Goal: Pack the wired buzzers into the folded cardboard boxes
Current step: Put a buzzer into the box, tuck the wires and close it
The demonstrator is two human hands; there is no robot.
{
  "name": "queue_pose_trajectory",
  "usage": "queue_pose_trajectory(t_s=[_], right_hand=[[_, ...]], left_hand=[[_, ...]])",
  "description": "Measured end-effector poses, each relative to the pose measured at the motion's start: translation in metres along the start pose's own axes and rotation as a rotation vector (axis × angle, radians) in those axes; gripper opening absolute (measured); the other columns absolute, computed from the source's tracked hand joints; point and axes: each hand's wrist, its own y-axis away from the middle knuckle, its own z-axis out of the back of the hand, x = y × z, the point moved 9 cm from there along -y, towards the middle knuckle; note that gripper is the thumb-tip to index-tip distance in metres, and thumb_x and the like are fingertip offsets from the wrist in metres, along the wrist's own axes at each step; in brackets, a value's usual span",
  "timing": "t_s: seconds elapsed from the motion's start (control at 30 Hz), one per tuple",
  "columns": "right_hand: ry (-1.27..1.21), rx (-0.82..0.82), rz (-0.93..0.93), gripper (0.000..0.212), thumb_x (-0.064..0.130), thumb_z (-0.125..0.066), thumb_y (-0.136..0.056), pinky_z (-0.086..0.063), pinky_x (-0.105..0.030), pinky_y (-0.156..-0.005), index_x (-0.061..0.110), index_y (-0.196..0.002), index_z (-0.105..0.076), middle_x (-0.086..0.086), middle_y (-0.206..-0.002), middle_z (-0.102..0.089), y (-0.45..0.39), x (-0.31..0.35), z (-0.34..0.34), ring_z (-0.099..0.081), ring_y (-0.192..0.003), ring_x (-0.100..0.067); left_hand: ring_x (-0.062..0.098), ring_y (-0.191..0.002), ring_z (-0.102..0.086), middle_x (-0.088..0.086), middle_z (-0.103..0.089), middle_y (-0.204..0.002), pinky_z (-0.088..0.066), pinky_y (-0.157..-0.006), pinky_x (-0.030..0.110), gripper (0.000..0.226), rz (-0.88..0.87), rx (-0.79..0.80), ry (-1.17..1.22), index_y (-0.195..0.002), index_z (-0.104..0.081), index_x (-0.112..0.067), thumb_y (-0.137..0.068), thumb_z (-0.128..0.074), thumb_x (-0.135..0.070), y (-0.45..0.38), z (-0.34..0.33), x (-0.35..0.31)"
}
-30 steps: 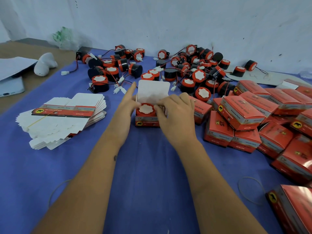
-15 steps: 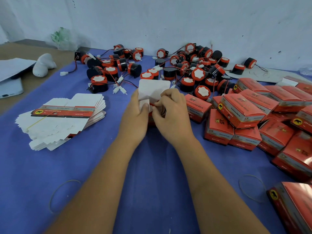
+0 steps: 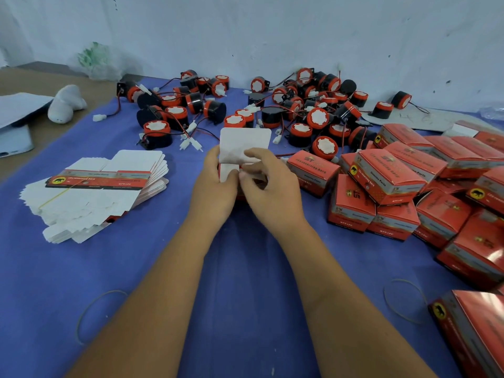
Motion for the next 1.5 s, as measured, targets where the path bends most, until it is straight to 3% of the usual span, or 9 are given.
queue_pose_trajectory(t_s=[0.13, 0.2, 0.33, 0.5, 0.63, 0.77, 0.97, 1.27, 1.5], right_hand=[[-0.199, -0.057, -0.137, 0.017, 0.011, -0.056, -0.095, -0.047, -0.008, -0.065, 0.024, -0.105, -0.058, 0.023, -0.080, -0.068, -0.004, -0.016, 0.011, -0.064, -0.083, 0.007], [-0.335, -0.149, -0.192, 0.019, 0.006, -0.059, -0.093, -0.049, -0.013, -0.071, 0.024, -0.096, -0.054, 0.013, -0.085, -0.069, -0.002, -0.019, 0.016, -0.065, -0.083, 0.000], [-0.586, -0.206, -0.285, 0.012, 0.011, -0.052, -0.098, -0.049, -0.026, -0.090, 0.017, -0.103, -0.061, 0.007, -0.102, -0.060, -0.002, -0.031, 0.025, -0.058, -0.098, -0.010], [-0.077, 0.273, -0.093, 0.030, 0.018, -0.065, -0.093, -0.040, -0.009, -0.094, 0.021, -0.123, -0.066, 0.012, -0.125, -0.056, -0.004, -0.023, 0.002, -0.050, -0.118, -0.002], [0.012, 0.235, -0.027, 0.035, 0.023, -0.071, -0.088, -0.038, -0.007, -0.094, 0.022, -0.122, -0.067, 0.021, -0.110, -0.058, -0.006, -0.020, 0.008, -0.052, -0.109, 0.007], [0.126, 0.179, 0.079, 0.030, 0.022, -0.071, -0.088, -0.034, 0.001, -0.083, 0.018, -0.118, -0.069, 0.023, -0.093, -0.055, -0.005, -0.008, 0.008, -0.050, -0.089, 0.012], [0.131, 0.078, 0.082, 0.025, 0.029, -0.068, -0.090, -0.045, -0.016, -0.090, 0.019, -0.113, -0.072, 0.008, -0.104, -0.068, -0.004, -0.002, 0.015, -0.057, -0.098, -0.002], [-0.085, 0.138, -0.070, 0.027, 0.018, -0.069, -0.089, -0.045, -0.029, -0.104, 0.022, -0.116, -0.071, 0.005, -0.131, -0.062, 0.004, -0.017, 0.011, -0.053, -0.123, -0.005], [0.524, 0.064, 0.301, 0.030, 0.021, -0.068, -0.089, -0.044, -0.046, -0.101, 0.012, -0.118, -0.071, -0.006, -0.129, -0.062, 0.017, 0.016, 0.012, -0.054, -0.122, -0.027]], left_hand=[[0.004, -0.103, -0.063, -0.008, -0.066, -0.112, -0.054, -0.080, 0.020, 0.041, -0.085, -0.041, 0.100, -0.116, -0.052, -0.034, -0.091, -0.058, -0.002, 0.002, 0.008, -0.008], [0.008, -0.103, -0.064, -0.008, -0.070, -0.103, -0.054, -0.084, 0.025, 0.026, -0.118, -0.036, 0.055, -0.098, -0.065, -0.023, -0.090, -0.059, 0.000, 0.002, 0.014, -0.012], [0.006, -0.107, -0.061, -0.006, -0.071, -0.109, -0.046, -0.081, 0.012, 0.039, -0.011, 0.063, 0.146, -0.080, -0.072, -0.019, -0.088, -0.042, 0.005, -0.003, 0.022, -0.004], [-0.008, -0.107, -0.056, -0.019, -0.063, -0.122, -0.041, -0.083, 0.005, 0.008, -0.131, 0.195, -0.070, -0.097, -0.068, -0.022, -0.090, -0.066, -0.019, 0.003, 0.020, -0.007], [-0.004, -0.124, -0.050, -0.023, -0.058, -0.130, -0.044, -0.103, 0.027, 0.038, -0.174, 0.307, -0.173, -0.115, -0.067, -0.027, -0.080, -0.080, -0.021, 0.005, 0.020, -0.005], [-0.007, -0.125, -0.048, -0.015, -0.057, -0.136, -0.048, -0.094, 0.013, 0.039, -0.173, 0.311, -0.130, -0.124, -0.067, -0.029, -0.086, -0.074, -0.021, 0.003, 0.019, -0.007], [-0.001, -0.106, -0.064, -0.015, -0.070, -0.110, -0.054, -0.090, 0.021, 0.025, -0.165, 0.193, -0.030, -0.112, -0.069, -0.030, -0.091, -0.068, -0.018, 0.003, 0.025, -0.011], [0.000, -0.124, -0.054, -0.004, -0.063, -0.131, -0.048, -0.101, 0.024, 0.029, -0.157, 0.225, 0.049, -0.106, -0.073, -0.029, -0.088, -0.069, -0.007, 0.007, 0.024, -0.008], [-0.005, -0.131, -0.043, -0.015, -0.052, -0.141, -0.034, -0.104, 0.008, 0.050, -0.253, 0.216, -0.208, -0.116, -0.064, -0.042, -0.080, -0.079, -0.011, 0.009, 0.027, -0.010]])
